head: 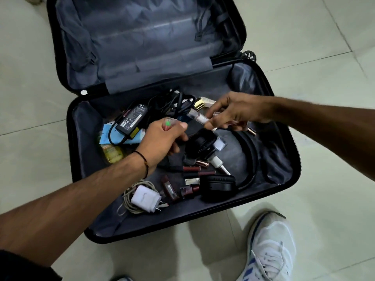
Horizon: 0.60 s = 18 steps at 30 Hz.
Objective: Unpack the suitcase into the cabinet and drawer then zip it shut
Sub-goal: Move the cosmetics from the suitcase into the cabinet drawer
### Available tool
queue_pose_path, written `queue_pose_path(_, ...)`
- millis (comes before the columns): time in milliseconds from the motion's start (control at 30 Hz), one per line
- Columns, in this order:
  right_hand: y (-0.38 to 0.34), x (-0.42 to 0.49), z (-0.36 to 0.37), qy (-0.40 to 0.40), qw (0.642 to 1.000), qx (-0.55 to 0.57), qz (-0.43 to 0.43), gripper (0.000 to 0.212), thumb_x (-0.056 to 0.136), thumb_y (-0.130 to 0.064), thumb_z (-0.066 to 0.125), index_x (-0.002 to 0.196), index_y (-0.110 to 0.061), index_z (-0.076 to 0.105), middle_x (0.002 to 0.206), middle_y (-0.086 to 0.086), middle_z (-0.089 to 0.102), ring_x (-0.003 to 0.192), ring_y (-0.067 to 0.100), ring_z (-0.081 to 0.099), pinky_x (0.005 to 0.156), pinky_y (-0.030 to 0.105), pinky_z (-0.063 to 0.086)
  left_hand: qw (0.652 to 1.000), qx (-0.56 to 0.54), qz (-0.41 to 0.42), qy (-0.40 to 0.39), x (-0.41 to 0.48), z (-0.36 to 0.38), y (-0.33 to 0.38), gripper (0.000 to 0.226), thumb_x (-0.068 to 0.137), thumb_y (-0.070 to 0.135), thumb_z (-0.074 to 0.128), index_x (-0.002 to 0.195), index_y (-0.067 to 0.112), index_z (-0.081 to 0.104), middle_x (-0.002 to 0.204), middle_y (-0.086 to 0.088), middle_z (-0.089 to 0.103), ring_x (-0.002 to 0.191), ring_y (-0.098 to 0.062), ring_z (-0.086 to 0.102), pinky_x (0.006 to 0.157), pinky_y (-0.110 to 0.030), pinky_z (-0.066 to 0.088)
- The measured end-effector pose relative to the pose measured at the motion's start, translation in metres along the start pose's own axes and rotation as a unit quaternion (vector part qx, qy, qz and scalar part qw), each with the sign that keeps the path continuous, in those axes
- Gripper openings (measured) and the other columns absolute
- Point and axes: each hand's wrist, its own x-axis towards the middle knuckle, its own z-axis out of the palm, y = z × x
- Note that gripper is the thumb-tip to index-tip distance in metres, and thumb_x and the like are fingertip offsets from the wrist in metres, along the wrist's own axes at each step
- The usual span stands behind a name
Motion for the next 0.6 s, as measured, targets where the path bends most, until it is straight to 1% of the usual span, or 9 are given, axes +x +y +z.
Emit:
queue_pose_path(100,0.007,-0.023,0.013,0.011,0.998,0.064,-0.004,0.018,0.085,-0.032,0.078,0.078,-0.016,0.072,0.054,0.001,0.047,0.041,0.016,0.037,0.048,0.023,0.028,0.998,-0.065,0.009,-0.026,-0.004,0.020,0.013,0.013,0.094,0.026,0.063,0.095,0.014,0.067,0.084,-0.003,0.068,0.041,-0.008,0.048,0.042,-0.018,0.037)
queue_pose_path(200,0.010,-0.041,0.025,0.028,0.995,0.095,-0.002,0.025,0.087,-0.030,0.076,0.074,-0.011,0.067,0.057,0.003,0.046,0.040,0.016,0.038,0.044,0.021,0.030,0.995,-0.085,0.035,-0.038,-0.008,0.037,0.019,0.032,0.092,0.028,0.065,0.110,0.002,0.065,0.084,-0.010,0.063,0.043,-0.009,0.048,0.044,-0.021,0.038)
queue_pose_path(233,0.013,-0.049,0.027,0.040,0.994,0.104,0.002,0.029,0.087,-0.030,0.076,0.077,-0.005,0.066,0.058,0.004,0.046,0.041,0.016,0.039,0.043,0.020,0.030,0.995,-0.079,0.042,-0.046,-0.008,0.045,0.021,0.034,0.091,0.030,0.066,0.111,0.002,0.065,0.082,-0.013,0.062,0.044,-0.010,0.047,0.045,-0.021,0.038)
queue_pose_path(300,0.021,-0.066,0.027,0.061,0.992,0.113,0.004,0.039,0.087,-0.031,0.076,0.092,0.006,0.065,0.059,0.005,0.046,0.041,0.017,0.039,0.041,0.020,0.030,0.994,-0.069,0.049,-0.062,-0.009,0.057,0.023,0.036,0.090,0.032,0.067,0.110,0.002,0.066,0.081,-0.016,0.061,0.045,-0.010,0.047,0.045,-0.021,0.039)
queue_pose_path(367,0.028,-0.083,0.023,0.090,0.990,0.107,0.016,0.039,0.085,-0.030,0.078,0.098,0.005,0.067,0.058,0.004,0.047,0.042,0.016,0.039,0.040,0.021,0.030,0.993,-0.076,0.046,-0.081,-0.007,0.067,0.025,0.036,0.091,0.033,0.066,0.110,0.002,0.066,0.085,-0.016,0.062,0.045,-0.009,0.047,0.046,-0.020,0.039)
queue_pose_path(433,0.041,-0.104,0.014,0.140,0.983,0.107,0.046,0.032,0.083,-0.027,0.080,0.096,0.000,0.069,0.057,0.002,0.050,0.042,0.015,0.041,0.040,0.020,0.033,0.989,-0.088,0.042,-0.107,-0.005,0.080,0.029,0.031,0.092,0.032,0.065,0.105,0.004,0.066,0.085,-0.013,0.063,0.046,-0.010,0.047,0.045,-0.021,0.038)
queue_pose_path(500,0.057,-0.125,0.006,0.210,0.967,0.127,0.072,0.021,0.082,-0.016,0.081,0.090,-0.002,0.068,0.056,0.001,0.054,0.041,0.014,0.045,0.039,0.019,0.035,0.986,-0.103,0.036,-0.127,-0.005,0.093,0.034,0.028,0.093,0.031,0.064,0.104,0.006,0.067,0.085,-0.008,0.067,0.045,-0.011,0.048,0.044,-0.022,0.039)
queue_pose_path(533,0.065,-0.133,0.003,0.249,0.955,0.140,0.084,0.016,0.081,-0.010,0.080,0.087,-0.003,0.067,0.057,0.002,0.056,0.039,0.014,0.046,0.039,0.018,0.035,0.985,-0.108,0.033,-0.132,-0.004,0.099,0.037,0.026,0.093,0.031,0.063,0.102,0.007,0.068,0.087,-0.007,0.070,0.046,-0.011,0.047,0.044,-0.022,0.038)
queue_pose_path(600,0.088,-0.149,-0.003,0.344,0.919,0.156,0.112,0.015,0.079,-0.002,0.077,0.083,-0.004,0.063,0.059,0.004,0.054,0.036,0.014,0.046,0.039,0.019,0.034,0.983,-0.104,0.036,-0.150,-0.005,0.117,0.046,0.028,0.095,0.032,0.061,0.100,0.005,0.068,0.093,-0.008,0.074,0.047,-0.011,0.045,0.043,-0.023,0.035)
